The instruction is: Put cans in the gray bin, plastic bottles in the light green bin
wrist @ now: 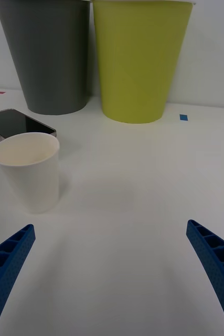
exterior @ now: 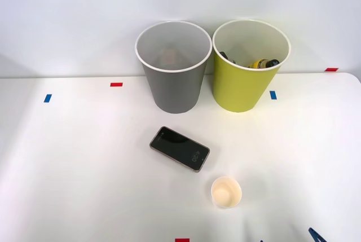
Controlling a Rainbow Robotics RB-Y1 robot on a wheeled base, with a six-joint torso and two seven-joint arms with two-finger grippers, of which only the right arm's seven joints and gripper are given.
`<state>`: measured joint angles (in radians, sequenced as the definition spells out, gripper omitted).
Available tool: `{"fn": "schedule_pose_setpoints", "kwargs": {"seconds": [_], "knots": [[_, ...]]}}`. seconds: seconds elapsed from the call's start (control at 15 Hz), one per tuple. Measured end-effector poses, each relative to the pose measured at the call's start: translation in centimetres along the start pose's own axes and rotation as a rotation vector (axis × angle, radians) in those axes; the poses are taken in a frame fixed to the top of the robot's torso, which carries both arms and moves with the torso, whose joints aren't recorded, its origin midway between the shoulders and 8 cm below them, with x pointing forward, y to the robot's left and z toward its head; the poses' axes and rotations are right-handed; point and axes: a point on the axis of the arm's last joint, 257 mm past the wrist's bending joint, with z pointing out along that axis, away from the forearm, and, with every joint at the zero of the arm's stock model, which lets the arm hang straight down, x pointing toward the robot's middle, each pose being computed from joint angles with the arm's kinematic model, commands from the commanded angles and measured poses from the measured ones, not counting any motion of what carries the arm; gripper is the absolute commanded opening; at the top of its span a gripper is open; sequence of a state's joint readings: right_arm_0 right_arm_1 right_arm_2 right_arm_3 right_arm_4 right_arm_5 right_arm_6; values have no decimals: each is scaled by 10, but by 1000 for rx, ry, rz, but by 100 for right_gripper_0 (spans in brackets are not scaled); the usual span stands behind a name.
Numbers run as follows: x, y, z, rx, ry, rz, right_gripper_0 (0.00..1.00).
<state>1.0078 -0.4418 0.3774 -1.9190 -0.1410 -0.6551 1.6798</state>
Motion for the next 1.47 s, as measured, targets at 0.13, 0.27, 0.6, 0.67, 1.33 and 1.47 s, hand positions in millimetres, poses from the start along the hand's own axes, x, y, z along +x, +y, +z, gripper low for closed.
{"fn": "schedule_pose_setpoints", "kwargs": {"seconds": [0.13,0.27,0.6,0.67,1.33,1.47], "knots": [[0,0,0,0,0,0,100],[0,0,0,0,0,0,100],[0,0,0,0,0,0,100],[0,0,0,0,0,0,100],[0,0,0,0,0,0,100],[0,0,0,0,0,0,100]]}}
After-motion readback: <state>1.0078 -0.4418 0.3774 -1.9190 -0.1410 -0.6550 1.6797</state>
